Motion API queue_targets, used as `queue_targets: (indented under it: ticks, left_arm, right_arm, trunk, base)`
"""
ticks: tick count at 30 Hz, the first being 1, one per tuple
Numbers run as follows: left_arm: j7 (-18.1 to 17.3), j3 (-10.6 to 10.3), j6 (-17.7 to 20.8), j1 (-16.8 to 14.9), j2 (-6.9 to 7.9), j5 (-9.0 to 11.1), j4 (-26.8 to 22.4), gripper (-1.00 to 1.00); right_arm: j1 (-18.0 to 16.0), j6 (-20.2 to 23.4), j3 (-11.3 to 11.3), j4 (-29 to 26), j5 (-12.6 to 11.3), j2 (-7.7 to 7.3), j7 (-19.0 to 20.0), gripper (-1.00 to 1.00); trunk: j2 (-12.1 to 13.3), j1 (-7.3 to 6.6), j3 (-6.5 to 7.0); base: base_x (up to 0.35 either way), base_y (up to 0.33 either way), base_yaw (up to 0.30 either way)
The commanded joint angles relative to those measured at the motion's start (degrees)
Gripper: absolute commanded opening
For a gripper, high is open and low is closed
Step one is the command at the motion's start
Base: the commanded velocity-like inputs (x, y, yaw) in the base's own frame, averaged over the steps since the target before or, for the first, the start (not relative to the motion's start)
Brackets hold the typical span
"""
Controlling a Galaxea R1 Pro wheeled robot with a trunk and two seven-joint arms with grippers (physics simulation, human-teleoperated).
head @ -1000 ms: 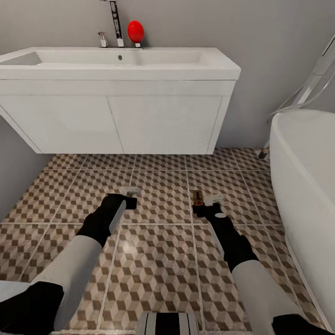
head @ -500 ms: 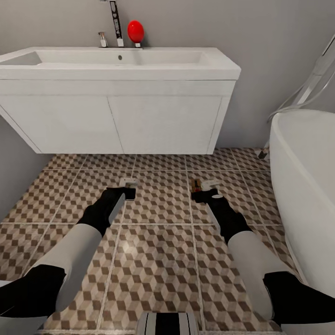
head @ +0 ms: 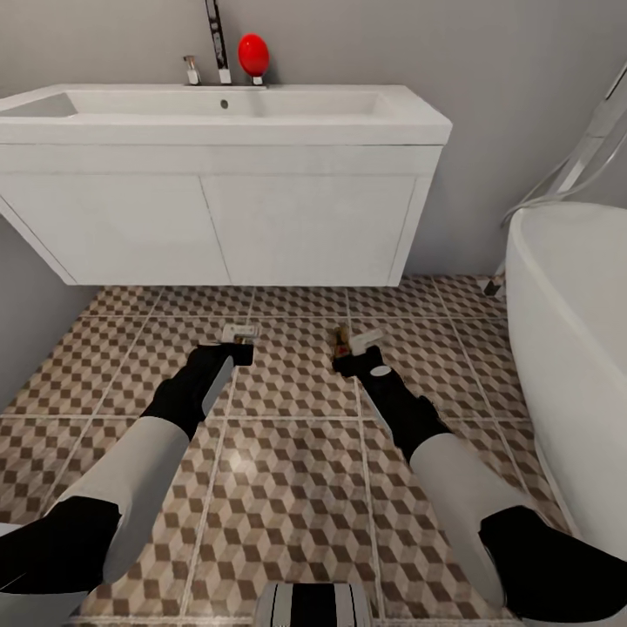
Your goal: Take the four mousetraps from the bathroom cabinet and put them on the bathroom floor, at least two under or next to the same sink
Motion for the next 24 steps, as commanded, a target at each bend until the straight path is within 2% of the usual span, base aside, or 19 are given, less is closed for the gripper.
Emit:
queue_targets:
  ticks: [1,3,6,21,24]
  left_arm:
    - [0.5,-0.2,0.3,0.0,0.04,0.3,-0.1,-1.0]
    - [0.5,-0.2,0.3,0.0,0.05,0.2,-0.1,-1.0]
    - [0.5,-0.2,0.4,0.0,0.06,0.2,-0.1,-1.0]
    - [0.5,-0.2,0.6,0.0,0.23,-0.2,-0.2,-1.0]
    - [0.5,-0.2,0.6,0.0,0.23,-0.2,-0.2,-1.0]
  right_arm:
    - [0.0,0.2,1.3,-0.1,0.2,0.07,-0.1,-1.0]
    - [0.0,-0.1,2.4,-0.1,0.2,0.18,-0.1,-1.0]
    - [0.0,-1.4,2.8,-0.4,0.1,0.22,0.0,-1.0]
    - [0.0,-2.9,2.9,-0.7,-0.4,0.08,0.0,-1.0]
    - [0.0,-2.9,2.9,-0.7,-1.1,-0.07,0.0,-1.0]
  trunk:
    - [-0.4,0.21,-0.23]
    - [-1.2,0.65,-0.62]
    - [-1.3,0.73,-1.4]
    - [-1.5,1.12,-5.97]
    - [-1.5,1.19,-6.91]
  base:
    - [0.0,0.0,0.0]
    - [0.0,0.0,0.0]
    - [0.0,0.0,0.0]
    - [0.0,0.0,0.0]
    - [0.0,0.0,0.0]
